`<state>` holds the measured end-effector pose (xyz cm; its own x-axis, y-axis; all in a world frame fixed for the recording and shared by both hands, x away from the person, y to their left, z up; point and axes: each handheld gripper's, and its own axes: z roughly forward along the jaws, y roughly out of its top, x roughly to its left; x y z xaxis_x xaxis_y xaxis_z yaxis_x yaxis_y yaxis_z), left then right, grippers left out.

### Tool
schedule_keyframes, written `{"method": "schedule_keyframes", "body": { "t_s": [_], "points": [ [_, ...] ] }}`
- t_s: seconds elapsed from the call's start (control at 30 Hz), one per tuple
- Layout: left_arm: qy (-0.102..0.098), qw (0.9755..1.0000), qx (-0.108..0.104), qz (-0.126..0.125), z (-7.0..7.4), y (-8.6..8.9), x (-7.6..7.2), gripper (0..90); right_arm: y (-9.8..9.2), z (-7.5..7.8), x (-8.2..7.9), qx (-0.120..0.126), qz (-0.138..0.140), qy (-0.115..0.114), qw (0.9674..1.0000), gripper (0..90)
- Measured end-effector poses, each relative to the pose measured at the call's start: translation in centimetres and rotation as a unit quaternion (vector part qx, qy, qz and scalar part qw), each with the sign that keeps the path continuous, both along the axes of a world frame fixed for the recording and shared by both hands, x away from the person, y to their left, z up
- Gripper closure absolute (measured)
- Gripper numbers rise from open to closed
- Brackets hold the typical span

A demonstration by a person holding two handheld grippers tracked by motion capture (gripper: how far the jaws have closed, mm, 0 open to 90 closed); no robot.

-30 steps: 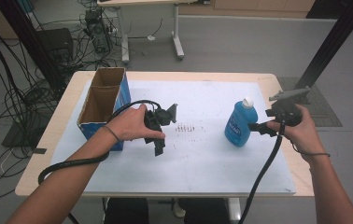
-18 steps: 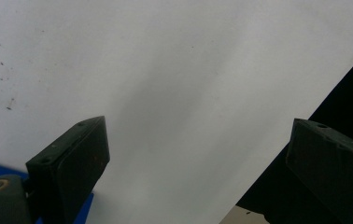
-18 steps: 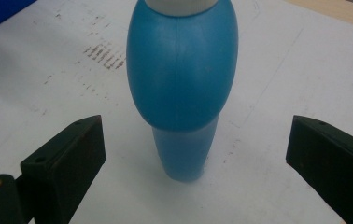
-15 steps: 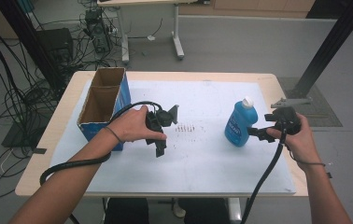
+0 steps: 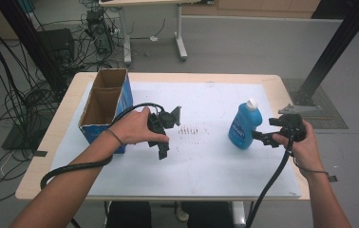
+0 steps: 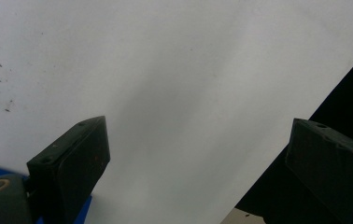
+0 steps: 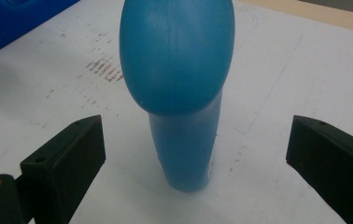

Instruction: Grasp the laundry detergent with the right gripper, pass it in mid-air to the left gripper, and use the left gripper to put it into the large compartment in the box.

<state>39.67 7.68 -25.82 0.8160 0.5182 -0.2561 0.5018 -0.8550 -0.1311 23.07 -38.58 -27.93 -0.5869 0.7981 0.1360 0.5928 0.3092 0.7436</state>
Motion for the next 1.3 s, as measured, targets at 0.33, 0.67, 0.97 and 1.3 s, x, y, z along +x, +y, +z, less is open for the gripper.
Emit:
{"method": "schedule_keyframes", "body": {
  "t_s": [0.33,0.67,0.97,1.3],
  "points": [
    [0.001,1.0,0.002,0.002,-0.3,0.1,-0.1,6.7,-0.5,-1.8,-0.4,0.019,-0.001,-0.014,0.9997,4.3],
    [0.002,1.0,0.004,0.003,-0.4,0.0,-0.1,6.7,-1.2,-3.4,-1.2,0.041,-0.003,-0.028,0.9987,3.8],
    [0.001,1.0,0.004,-0.001,-0.3,-0.3,-0.2,6.6,-1.7,-4.7,-1.8,0.061,-0.008,-0.042,0.9972,2.5],
    [-0.001,1.0,0.001,0.004,-0.3,-0.2,-0.4,6.6,-2.1,-6.9,-2.8,0.074,-0.005,-0.081,0.9939,2.2]
  ]
}}
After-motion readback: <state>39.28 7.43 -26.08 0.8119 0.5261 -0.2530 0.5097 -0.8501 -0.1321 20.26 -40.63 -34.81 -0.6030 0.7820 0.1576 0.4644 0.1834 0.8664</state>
